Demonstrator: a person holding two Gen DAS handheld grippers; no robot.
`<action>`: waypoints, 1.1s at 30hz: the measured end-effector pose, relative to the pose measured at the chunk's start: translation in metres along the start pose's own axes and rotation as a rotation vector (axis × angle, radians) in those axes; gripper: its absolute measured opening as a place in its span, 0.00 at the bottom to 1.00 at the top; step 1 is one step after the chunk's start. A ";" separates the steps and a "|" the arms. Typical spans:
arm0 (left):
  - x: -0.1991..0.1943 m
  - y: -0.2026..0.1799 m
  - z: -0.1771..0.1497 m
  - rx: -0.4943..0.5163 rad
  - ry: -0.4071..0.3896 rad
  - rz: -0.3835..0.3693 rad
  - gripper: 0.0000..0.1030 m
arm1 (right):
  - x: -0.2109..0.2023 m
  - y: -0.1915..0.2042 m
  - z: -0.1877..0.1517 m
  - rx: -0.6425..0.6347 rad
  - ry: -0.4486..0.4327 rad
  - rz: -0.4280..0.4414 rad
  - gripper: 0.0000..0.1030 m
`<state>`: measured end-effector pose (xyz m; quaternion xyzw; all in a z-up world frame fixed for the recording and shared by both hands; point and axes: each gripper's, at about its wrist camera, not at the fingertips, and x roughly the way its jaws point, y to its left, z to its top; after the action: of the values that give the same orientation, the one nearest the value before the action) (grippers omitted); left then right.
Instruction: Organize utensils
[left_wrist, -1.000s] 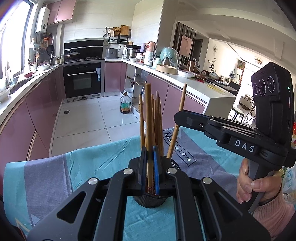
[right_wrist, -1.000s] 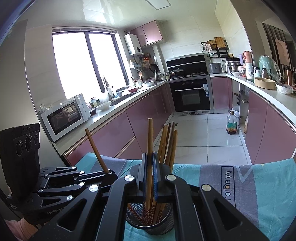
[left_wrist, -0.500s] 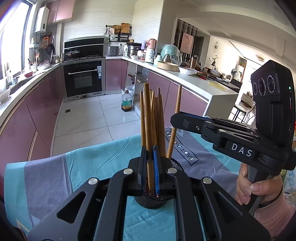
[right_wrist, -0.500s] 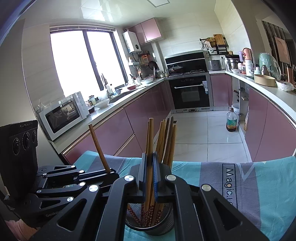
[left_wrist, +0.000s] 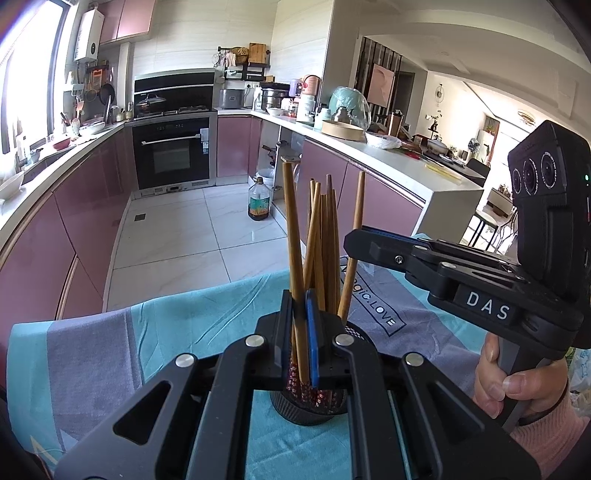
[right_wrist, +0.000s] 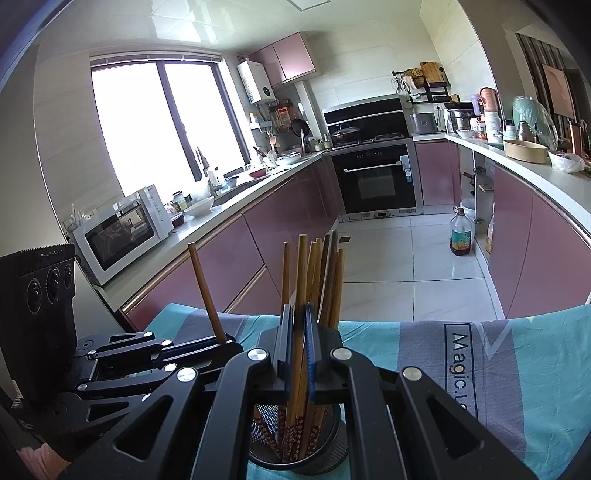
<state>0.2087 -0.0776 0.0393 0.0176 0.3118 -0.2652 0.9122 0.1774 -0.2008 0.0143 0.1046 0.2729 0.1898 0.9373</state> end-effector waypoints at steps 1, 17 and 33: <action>0.002 0.001 0.000 -0.002 0.002 0.002 0.08 | 0.001 -0.001 0.000 0.003 0.001 -0.001 0.05; 0.015 0.019 -0.027 -0.043 0.019 0.006 0.25 | -0.001 -0.012 -0.009 0.034 0.009 -0.021 0.23; -0.060 0.040 -0.084 -0.094 -0.179 0.203 0.94 | -0.046 0.024 -0.055 -0.097 -0.109 -0.098 0.86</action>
<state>0.1420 0.0021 0.0011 -0.0175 0.2380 -0.1573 0.9583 0.1040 -0.1927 -0.0024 0.0559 0.2169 0.1508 0.9629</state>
